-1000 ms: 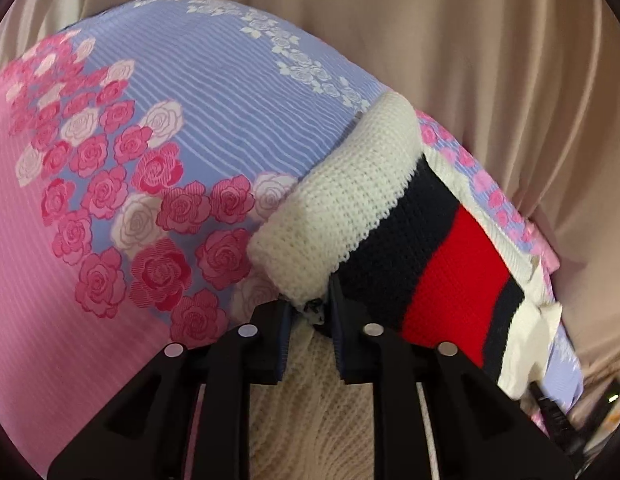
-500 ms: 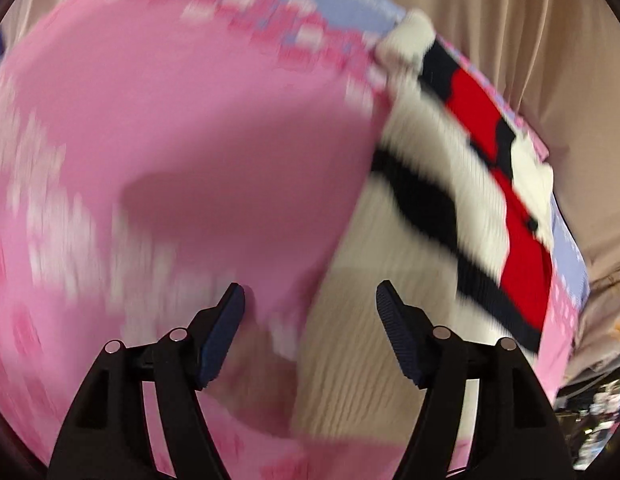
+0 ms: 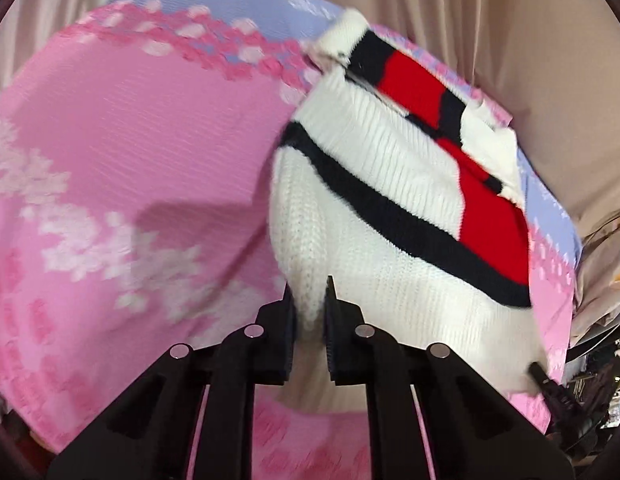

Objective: Fold small clothes

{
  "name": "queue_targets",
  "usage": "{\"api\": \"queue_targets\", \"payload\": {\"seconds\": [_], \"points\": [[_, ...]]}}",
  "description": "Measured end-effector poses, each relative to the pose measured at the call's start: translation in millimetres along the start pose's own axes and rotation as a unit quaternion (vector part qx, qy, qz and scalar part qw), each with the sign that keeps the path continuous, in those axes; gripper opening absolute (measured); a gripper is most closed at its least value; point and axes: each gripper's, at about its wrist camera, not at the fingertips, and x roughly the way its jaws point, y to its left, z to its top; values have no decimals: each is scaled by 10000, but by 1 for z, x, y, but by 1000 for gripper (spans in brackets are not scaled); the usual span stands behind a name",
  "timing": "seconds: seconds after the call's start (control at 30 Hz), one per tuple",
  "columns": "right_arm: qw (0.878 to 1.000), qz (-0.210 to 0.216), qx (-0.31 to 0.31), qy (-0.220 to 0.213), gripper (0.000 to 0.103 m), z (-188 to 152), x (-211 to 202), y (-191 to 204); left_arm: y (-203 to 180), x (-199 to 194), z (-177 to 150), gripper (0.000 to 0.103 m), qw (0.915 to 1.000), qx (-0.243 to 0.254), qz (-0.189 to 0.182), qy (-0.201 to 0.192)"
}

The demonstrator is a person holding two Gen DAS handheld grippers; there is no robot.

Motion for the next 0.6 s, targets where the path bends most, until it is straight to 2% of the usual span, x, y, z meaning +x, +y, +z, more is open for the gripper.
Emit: {"api": "queue_targets", "payload": {"seconds": [0.1, 0.17, 0.37, 0.47, 0.6], "points": [[9991, -69, -407, 62, 5, -15, -28, -6, 11, -20, -25, 11, 9998, -38, -179, 125], [9979, -150, -586, 241, 5, -32, -35, -13, 14, -28, -44, 11, 9996, -6, -122, 247], [9891, -328, -775, 1210, 5, -119, -46, -46, 25, -39, -134, 10, 9954, 123, 135, 941], [9766, -320, -1109, 1812, 5, -163, -60, -57, 37, -60, -183, 10, 9895, 358, 338, 1357], [9546, -156, -1544, 2542, 5, -203, -90, -68, 50, -88, -221, 10, 9804, 511, 399, 1862]]}}
